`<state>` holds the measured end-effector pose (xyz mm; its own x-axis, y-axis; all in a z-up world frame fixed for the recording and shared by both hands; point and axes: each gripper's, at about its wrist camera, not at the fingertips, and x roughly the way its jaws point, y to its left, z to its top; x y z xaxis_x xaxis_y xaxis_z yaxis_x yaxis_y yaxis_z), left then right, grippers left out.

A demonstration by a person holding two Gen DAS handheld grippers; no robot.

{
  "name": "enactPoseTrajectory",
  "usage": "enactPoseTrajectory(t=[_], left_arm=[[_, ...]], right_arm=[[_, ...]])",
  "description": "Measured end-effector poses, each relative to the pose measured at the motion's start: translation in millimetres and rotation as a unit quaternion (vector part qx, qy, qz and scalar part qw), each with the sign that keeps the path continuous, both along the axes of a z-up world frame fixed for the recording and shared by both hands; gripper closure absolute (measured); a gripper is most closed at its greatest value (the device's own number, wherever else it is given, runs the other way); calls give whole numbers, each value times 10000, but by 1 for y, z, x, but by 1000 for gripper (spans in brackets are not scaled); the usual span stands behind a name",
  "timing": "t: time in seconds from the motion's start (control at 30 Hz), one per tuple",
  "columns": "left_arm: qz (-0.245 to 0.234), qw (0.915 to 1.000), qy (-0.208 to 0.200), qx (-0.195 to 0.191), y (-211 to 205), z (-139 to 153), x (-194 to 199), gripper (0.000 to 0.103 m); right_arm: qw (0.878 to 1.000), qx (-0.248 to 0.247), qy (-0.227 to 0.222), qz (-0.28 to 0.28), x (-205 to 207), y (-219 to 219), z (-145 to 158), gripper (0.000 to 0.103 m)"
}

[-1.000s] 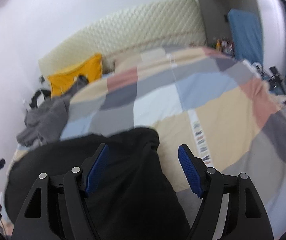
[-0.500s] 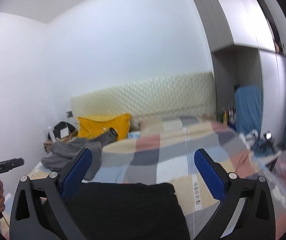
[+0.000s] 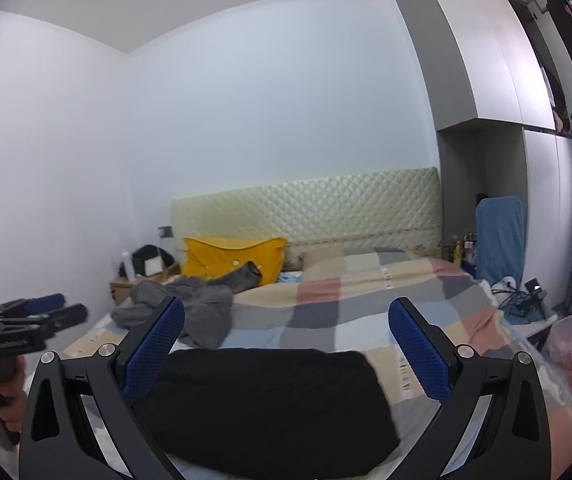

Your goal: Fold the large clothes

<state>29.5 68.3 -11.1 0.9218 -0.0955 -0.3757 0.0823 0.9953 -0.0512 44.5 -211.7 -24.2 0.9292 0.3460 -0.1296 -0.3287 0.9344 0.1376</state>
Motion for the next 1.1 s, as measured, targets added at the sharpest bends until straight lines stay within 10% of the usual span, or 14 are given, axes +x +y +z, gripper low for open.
enactPoseTrajectory(t=[0.17,1.1], left_arm=[[-168,9993,-334,37,-15,1,-32,2],[179,9976,653,-111,-25,-77,-46,0]], right_arm=[[9999,130,-93,38,-32,7,-6,0],[9978,-370,369,-419,-71,35,-78,0]])
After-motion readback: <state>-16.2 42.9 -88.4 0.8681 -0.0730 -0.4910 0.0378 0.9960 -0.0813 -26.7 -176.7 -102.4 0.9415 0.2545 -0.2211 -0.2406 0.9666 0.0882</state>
